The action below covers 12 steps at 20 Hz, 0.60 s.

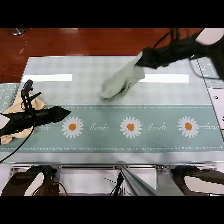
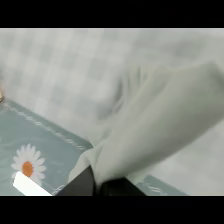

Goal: Fold the shirts.

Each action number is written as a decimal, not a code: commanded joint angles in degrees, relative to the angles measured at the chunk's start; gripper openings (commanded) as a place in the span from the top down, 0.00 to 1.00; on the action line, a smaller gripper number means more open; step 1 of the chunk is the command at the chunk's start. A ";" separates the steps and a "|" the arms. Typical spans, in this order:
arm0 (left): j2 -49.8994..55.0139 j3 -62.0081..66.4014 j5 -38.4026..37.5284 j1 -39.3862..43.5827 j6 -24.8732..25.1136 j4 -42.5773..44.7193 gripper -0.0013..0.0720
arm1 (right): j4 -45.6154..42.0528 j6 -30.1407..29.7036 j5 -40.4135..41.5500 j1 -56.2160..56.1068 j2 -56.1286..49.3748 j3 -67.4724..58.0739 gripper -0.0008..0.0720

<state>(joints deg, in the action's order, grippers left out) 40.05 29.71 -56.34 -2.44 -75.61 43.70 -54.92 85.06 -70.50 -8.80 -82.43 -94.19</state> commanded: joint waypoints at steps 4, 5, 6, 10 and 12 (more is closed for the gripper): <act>0.04 -0.02 -0.24 -0.04 0.17 0.07 0.96 | -6.71 5.79 -13.60 11.89 0.72 -13.99 0.96; 0.04 -0.02 -0.22 -0.04 0.17 0.07 0.96 | -6.71 6.34 -14.95 14.27 1.16 -15.23 0.96; 0.04 -0.02 -0.22 -0.04 0.17 0.07 0.96 | -6.73 6.69 -16.31 16.96 1.70 -16.46 0.96; 0.04 -0.02 -0.15 -0.04 0.22 0.09 0.96 | -6.60 7.37 -21.79 28.26 4.48 -17.53 0.96; 0.04 -0.02 0.61 -0.04 1.01 0.07 0.96 | -6.64 7.63 -25.83 34.03 5.29 -17.51 0.96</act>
<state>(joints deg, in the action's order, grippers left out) 40.07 29.71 -56.40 -2.44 -75.37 43.75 -61.34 91.90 -90.35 17.74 -78.50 -110.89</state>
